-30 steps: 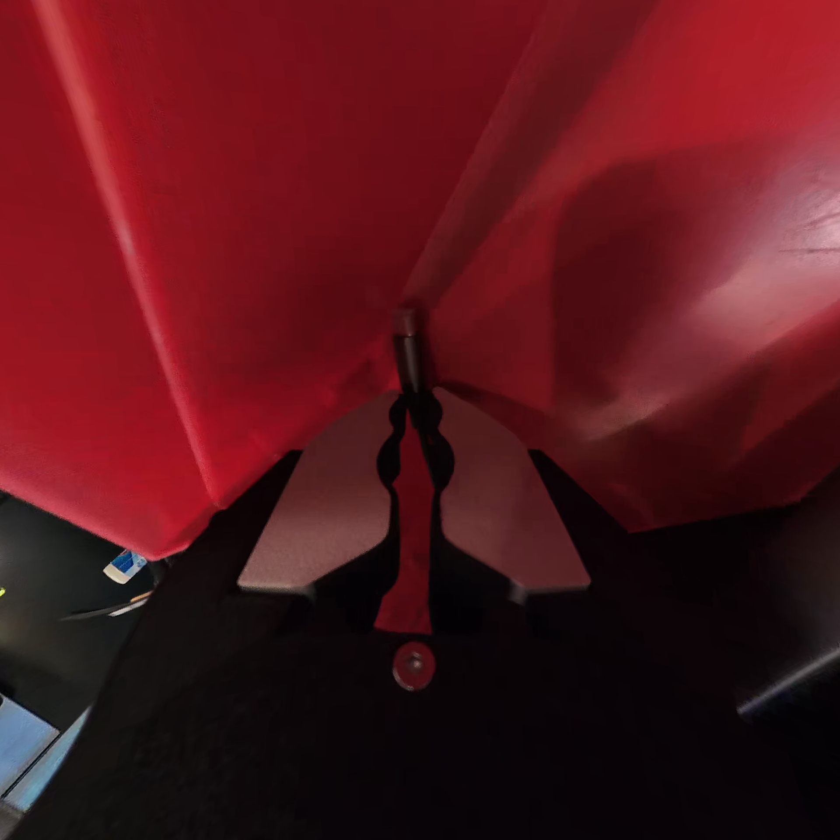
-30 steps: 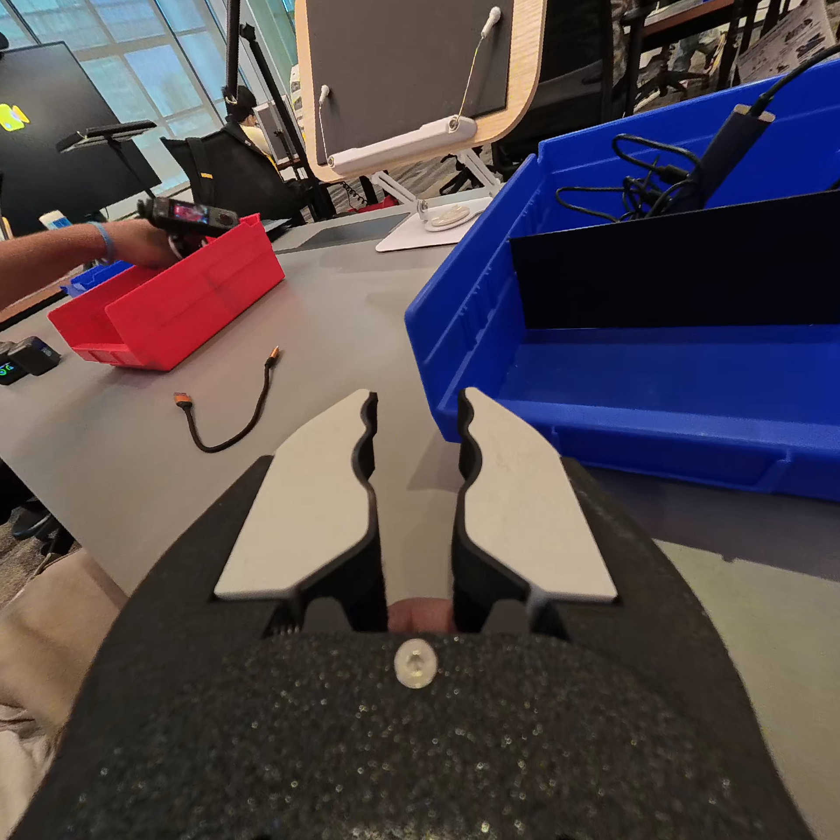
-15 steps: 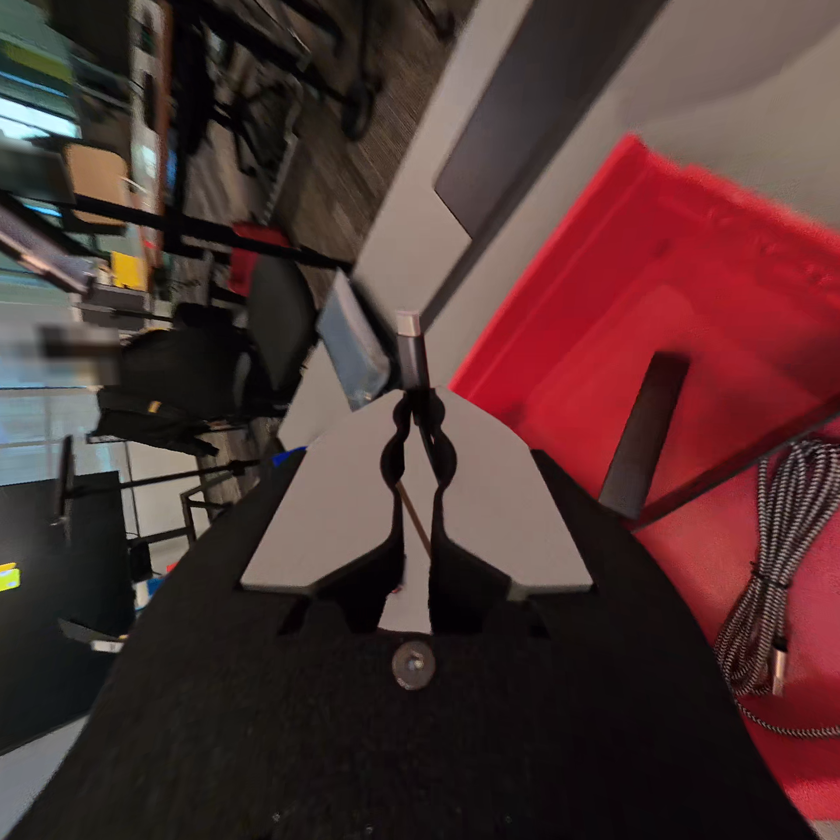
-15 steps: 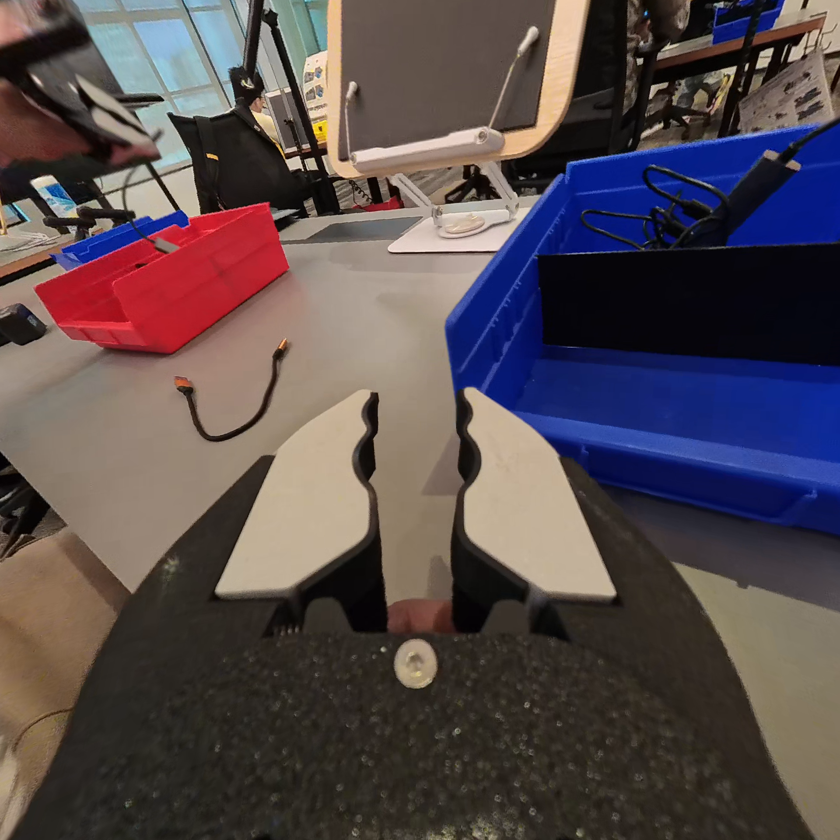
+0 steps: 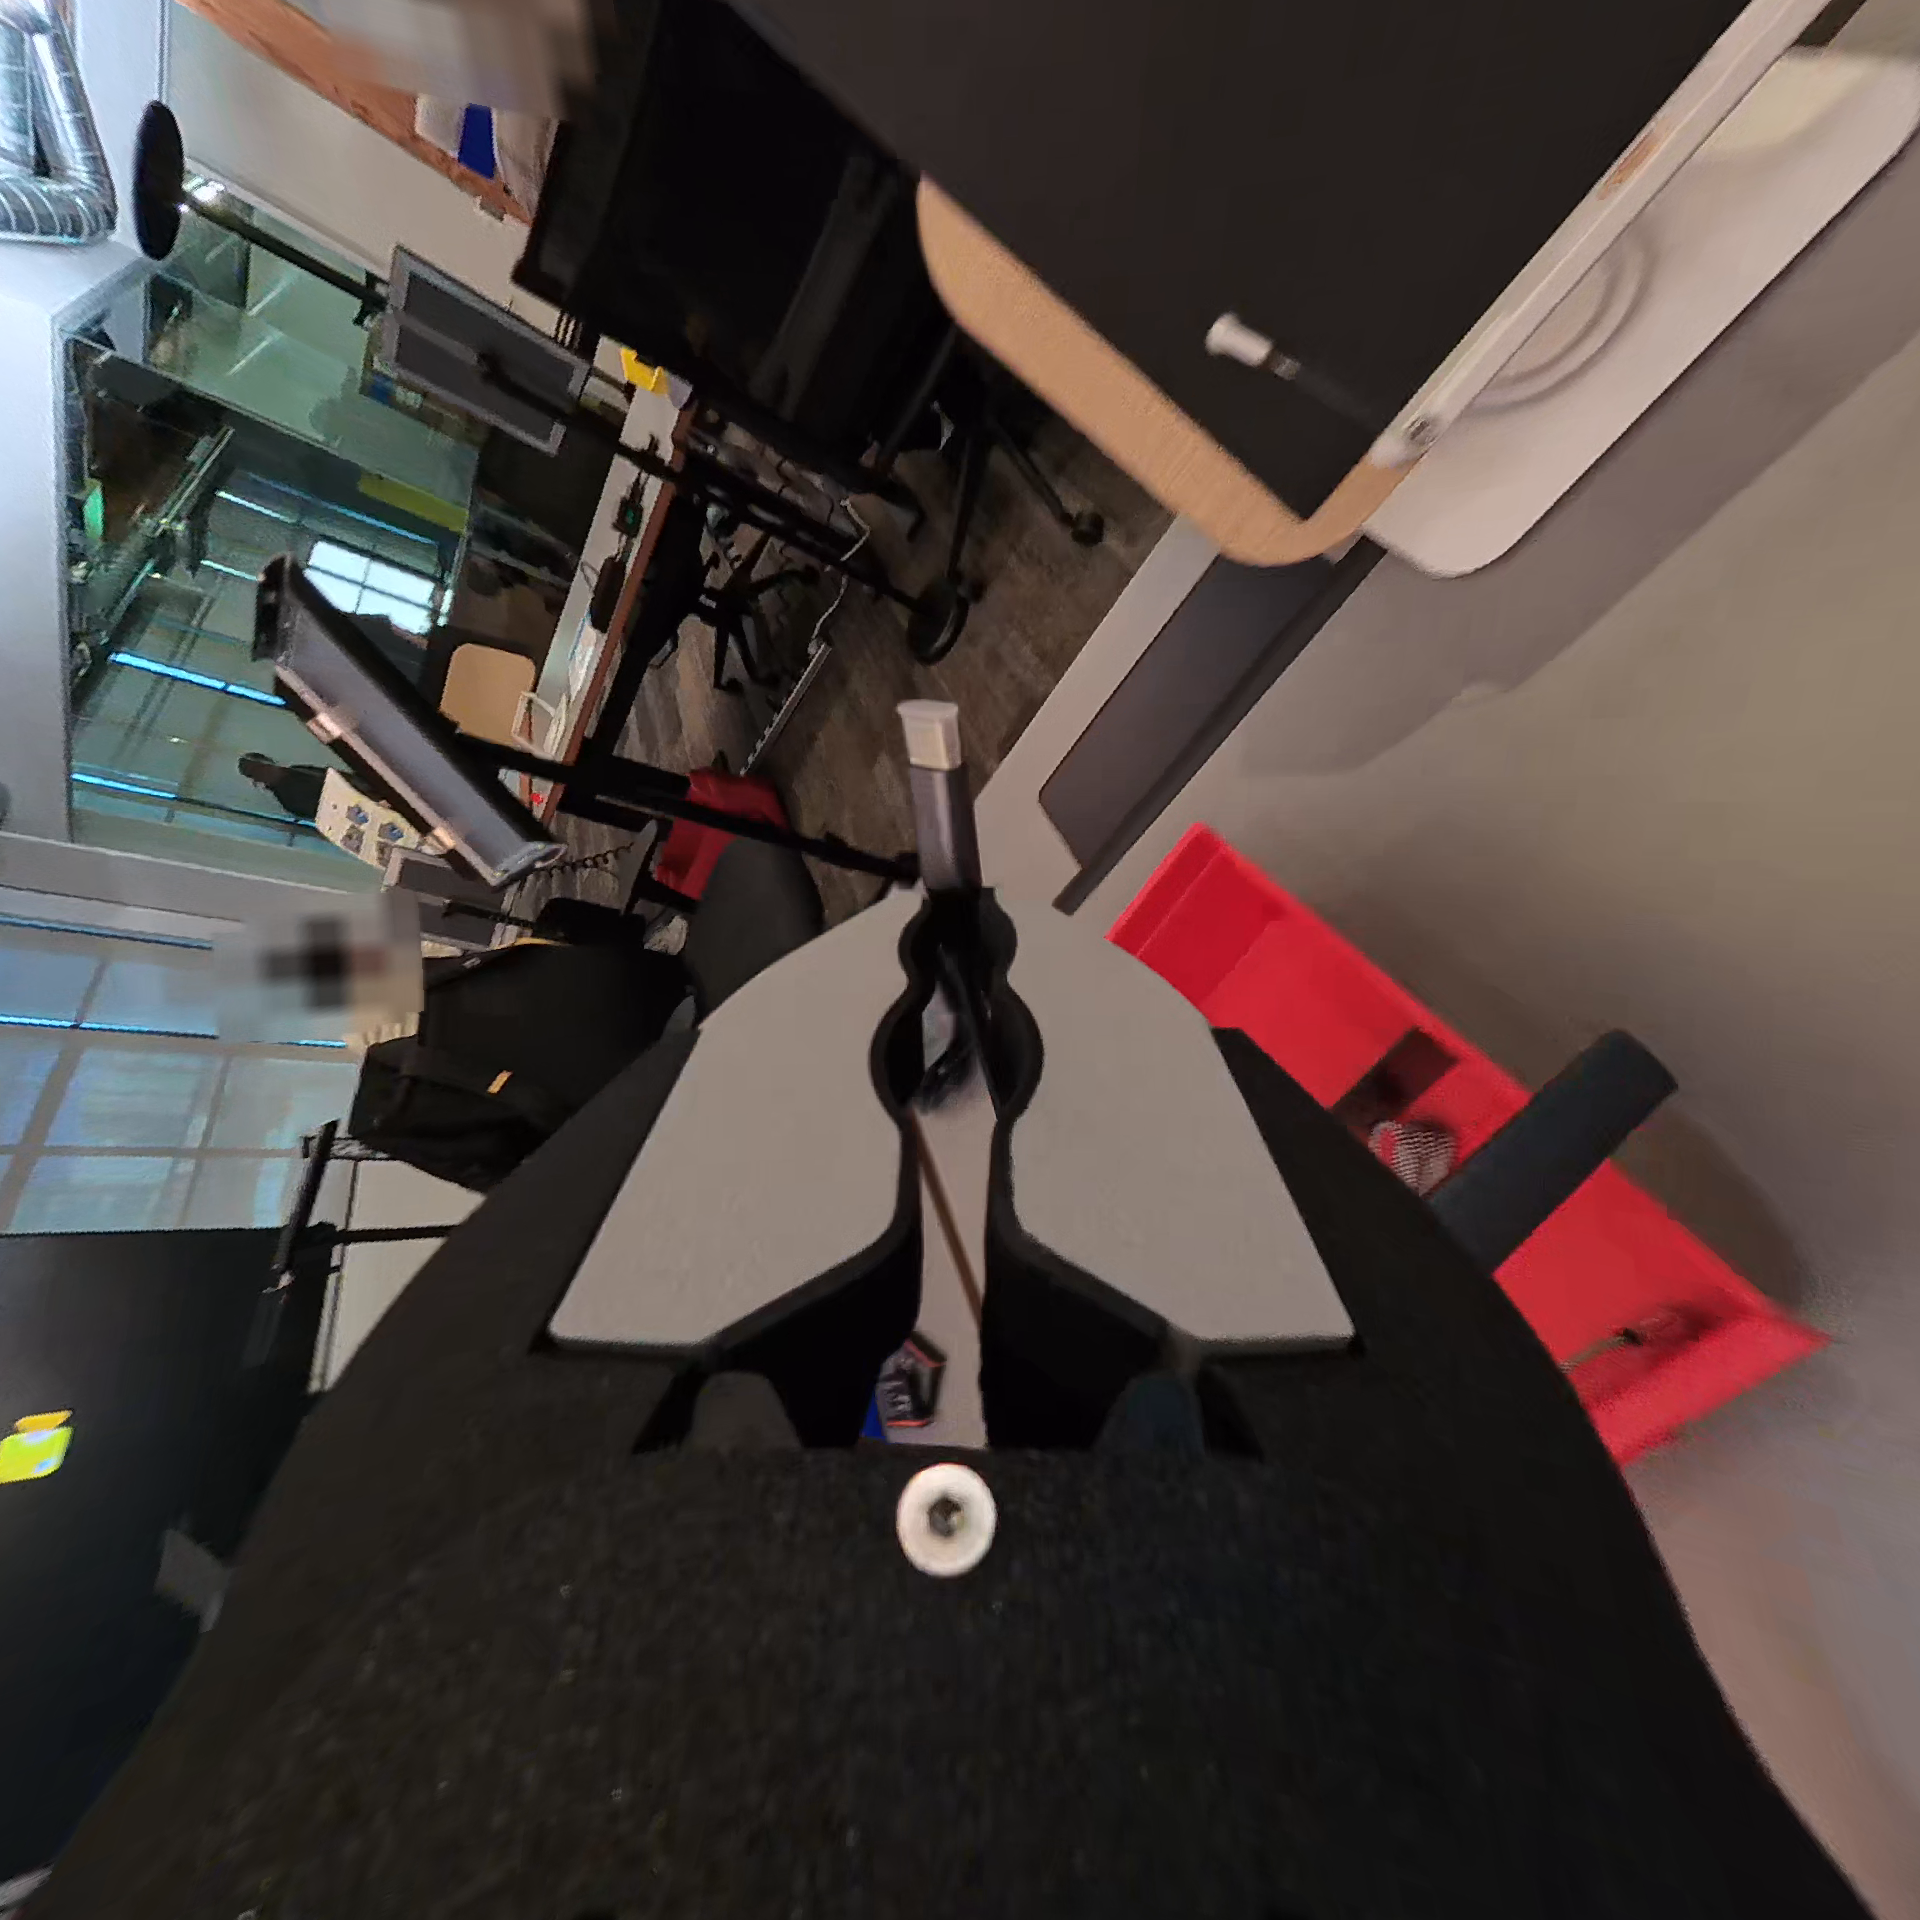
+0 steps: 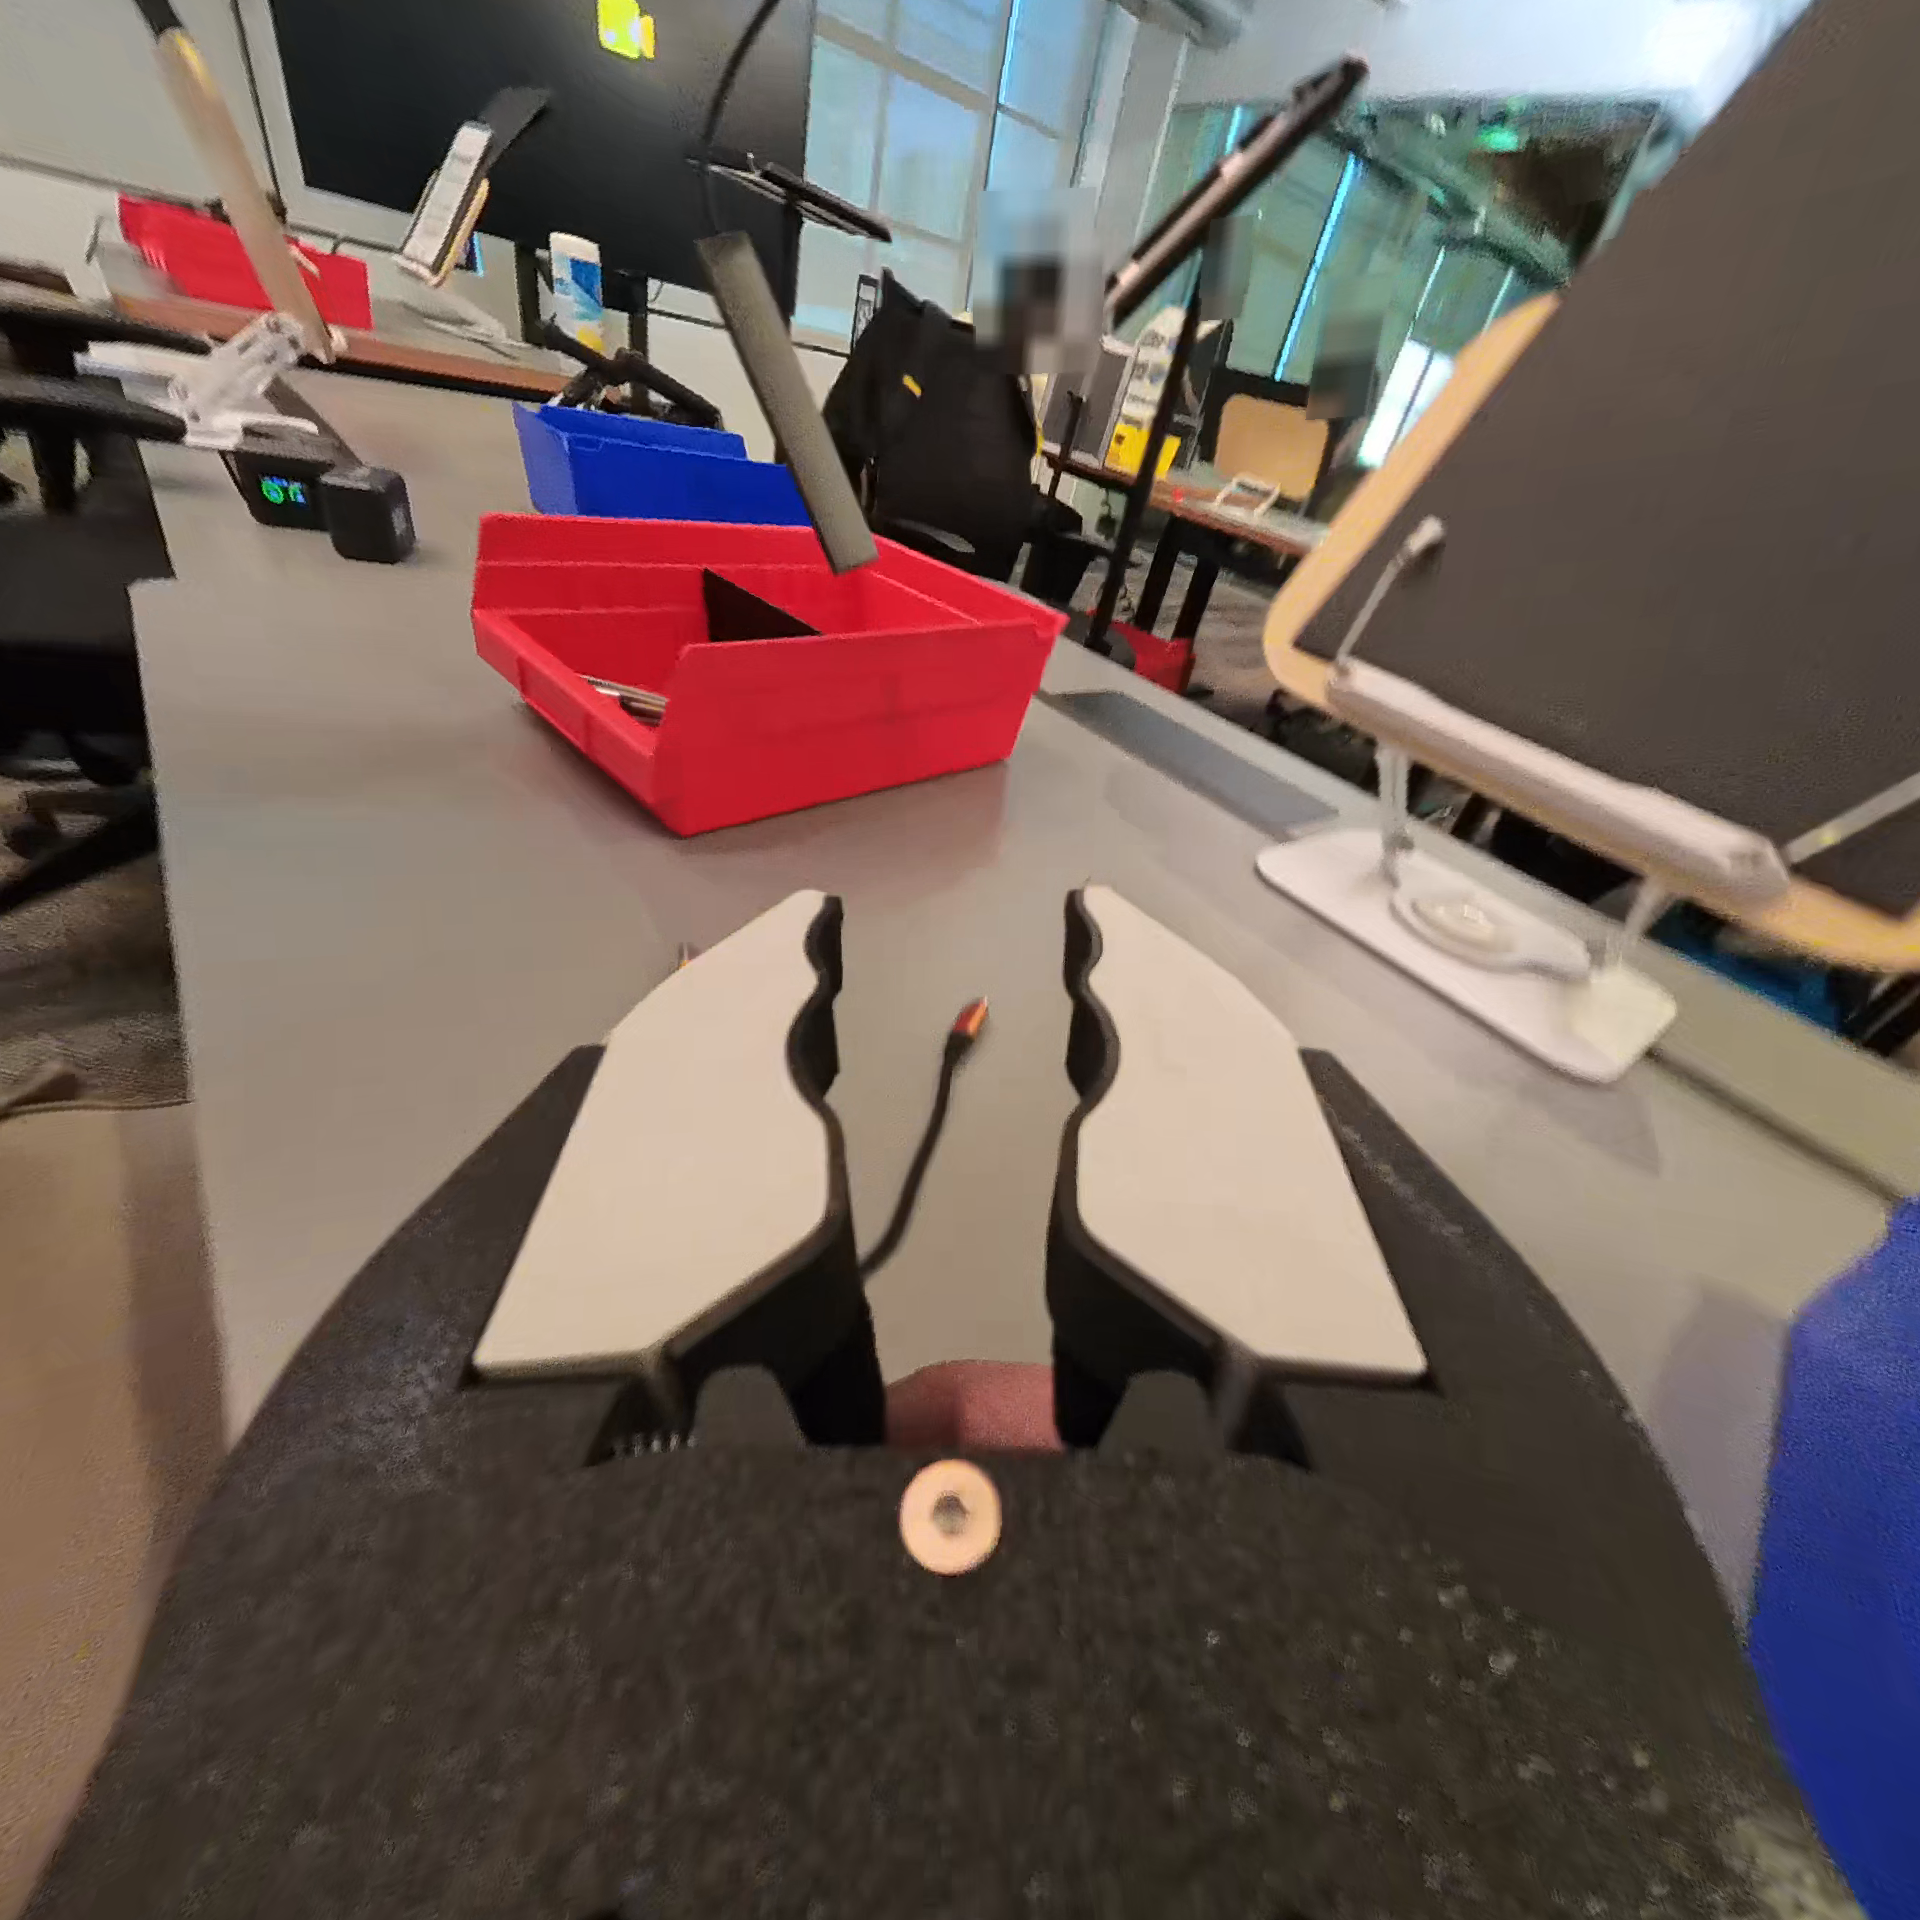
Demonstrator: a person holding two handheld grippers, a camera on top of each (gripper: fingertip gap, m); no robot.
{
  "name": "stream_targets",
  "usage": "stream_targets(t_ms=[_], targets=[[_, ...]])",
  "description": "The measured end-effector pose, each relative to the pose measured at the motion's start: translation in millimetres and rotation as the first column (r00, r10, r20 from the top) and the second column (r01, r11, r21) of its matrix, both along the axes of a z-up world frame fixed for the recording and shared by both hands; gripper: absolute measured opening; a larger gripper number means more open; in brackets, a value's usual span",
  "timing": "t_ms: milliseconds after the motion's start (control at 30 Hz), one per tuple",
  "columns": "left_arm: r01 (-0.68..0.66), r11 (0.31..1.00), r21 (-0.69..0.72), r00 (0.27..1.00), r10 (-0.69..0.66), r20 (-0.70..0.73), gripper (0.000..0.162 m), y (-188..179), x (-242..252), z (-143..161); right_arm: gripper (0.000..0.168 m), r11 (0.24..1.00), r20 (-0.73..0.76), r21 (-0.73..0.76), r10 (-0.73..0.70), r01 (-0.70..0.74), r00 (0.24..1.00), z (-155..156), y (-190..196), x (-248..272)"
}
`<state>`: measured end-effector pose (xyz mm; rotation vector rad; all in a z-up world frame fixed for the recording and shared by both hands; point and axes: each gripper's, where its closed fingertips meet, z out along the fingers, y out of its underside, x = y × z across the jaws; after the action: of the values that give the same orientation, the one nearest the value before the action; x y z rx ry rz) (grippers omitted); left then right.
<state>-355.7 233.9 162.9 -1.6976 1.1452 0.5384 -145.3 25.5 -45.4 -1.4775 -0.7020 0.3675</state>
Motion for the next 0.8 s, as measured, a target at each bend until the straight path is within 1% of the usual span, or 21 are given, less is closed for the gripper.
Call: stream_targets(t_ms=[67, 133, 233, 300, 400, 467, 500, 567, 667, 733, 800], targets=[[0.024, 0.999, -0.022, 0.999, -0.023, 0.031, 0.007, -17, 24, -2, 0.041, 0.998, 0.05, 0.055, 0.011, -0.013, 0.999, 2, 13, -31], [0.044, 0.998, -0.039, 0.996, -0.04, 0.078, 0.007, -31, 49, -4, 0.041, 0.996, 0.121, 0.068, 0.047, -0.055, 0.992, -2, 22, -63], [0.076, 0.993, -0.085, 0.987, -0.063, 0.147, 0.007, -53, 81, -12, 0.042, 0.992, 0.195, 0.121, -0.001, -0.023, 0.981, -3, 39, -85], [0.099, 0.989, -0.113, 0.978, -0.076, 0.194, 0.007, -64, 100, -16, 0.044, 0.987, 0.231, 0.158, -0.069, 0.032, 0.97, -3, 50, -88], [0.136, 0.979, -0.15, 0.961, -0.093, 0.259, 0.007, -75, 124, -19, 0.044, 0.959, 0.276, 0.224, -0.235, 0.175, 0.932, -5, 71, -71], [0.165, 0.972, -0.169, 0.951, -0.112, 0.287, 0.007, -82, 135, -20, 0.026, 0.939, 0.314, 0.254, -0.308, 0.233, 0.898, -8, 79, -56], [0.174, 0.969, -0.175, 0.949, -0.118, 0.292, 0.006, -85, 139, -21, 0.019, 0.939, 0.338, 0.258, -0.308, 0.227, 0.889, -11, 80, -52], [0.173, 0.969, -0.174, 0.952, -0.119, 0.282, 0.007, -85, 139, -25, 0.018, 0.948, 0.387, 0.247, -0.286, 0.2, 0.877, -15, 77, -44], [0.174, 0.974, -0.143, 0.965, -0.14, 0.221, 0.008, -76, 127, -42, 0.013, 0.974, 0.422, 0.194, -0.193, 0.12, 0.886, -19, 65, -32], [0.215, 0.968, -0.127, 0.964, -0.19, 0.185, 0.009, -74, 117, -59, 0.01, 0.987, 0.445, 0.148, -0.124, 0.064, 0.887, -24, 58, -22], [0.295, 0.947, -0.128, 0.945, -0.27, 0.185, 0.013, -84, 111, -76, 0.01, 0.996, 0.46, 0.092, -0.04, -0.003, 0.887, -30, 51, -15]])
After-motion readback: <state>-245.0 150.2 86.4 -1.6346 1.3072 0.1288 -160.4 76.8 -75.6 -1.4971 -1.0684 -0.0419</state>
